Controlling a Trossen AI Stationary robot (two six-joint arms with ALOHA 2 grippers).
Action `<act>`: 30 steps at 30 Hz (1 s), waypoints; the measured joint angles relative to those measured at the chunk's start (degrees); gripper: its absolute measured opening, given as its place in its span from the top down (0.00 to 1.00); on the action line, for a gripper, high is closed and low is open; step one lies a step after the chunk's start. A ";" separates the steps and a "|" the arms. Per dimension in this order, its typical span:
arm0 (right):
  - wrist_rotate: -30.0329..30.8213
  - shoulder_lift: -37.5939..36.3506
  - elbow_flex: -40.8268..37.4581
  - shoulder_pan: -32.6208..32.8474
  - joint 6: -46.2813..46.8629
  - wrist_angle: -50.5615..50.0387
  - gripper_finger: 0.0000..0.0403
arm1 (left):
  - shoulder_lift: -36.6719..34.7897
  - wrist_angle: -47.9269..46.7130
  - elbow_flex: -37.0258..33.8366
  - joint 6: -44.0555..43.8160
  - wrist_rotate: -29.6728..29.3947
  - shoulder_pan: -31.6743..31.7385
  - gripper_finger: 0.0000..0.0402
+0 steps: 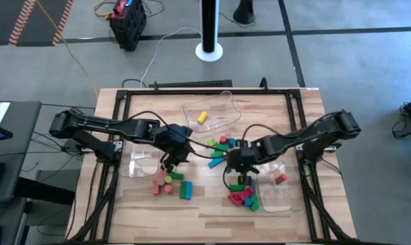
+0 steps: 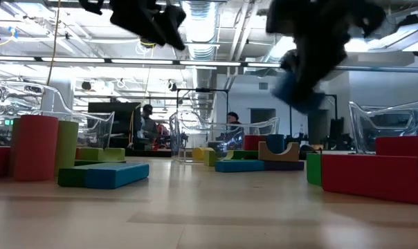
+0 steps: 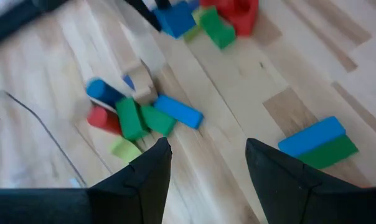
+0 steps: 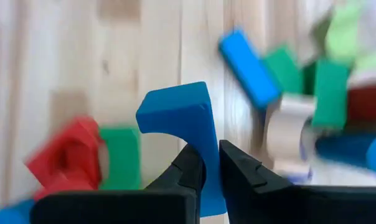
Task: Sort blocks by size
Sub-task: Put the blue arch block into the left transparent bin
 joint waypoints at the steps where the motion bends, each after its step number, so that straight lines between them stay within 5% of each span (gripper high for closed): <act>1: -0.02 -1.01 0.00 -0.02 -0.27 1.15 0.85 | -0.40 1.00 0.00 0.94 -0.04 -0.21 0.50; 13: -2.54 -5.42 0.02 0.00 -2.99 14.51 0.83 | 0.62 12.92 0.02 16.19 -6.39 -5.49 0.50; 30: -5.25 -5.40 0.02 -0.15 -5.70 23.26 0.83 | 5.15 22.78 0.04 23.76 -7.98 -6.80 0.50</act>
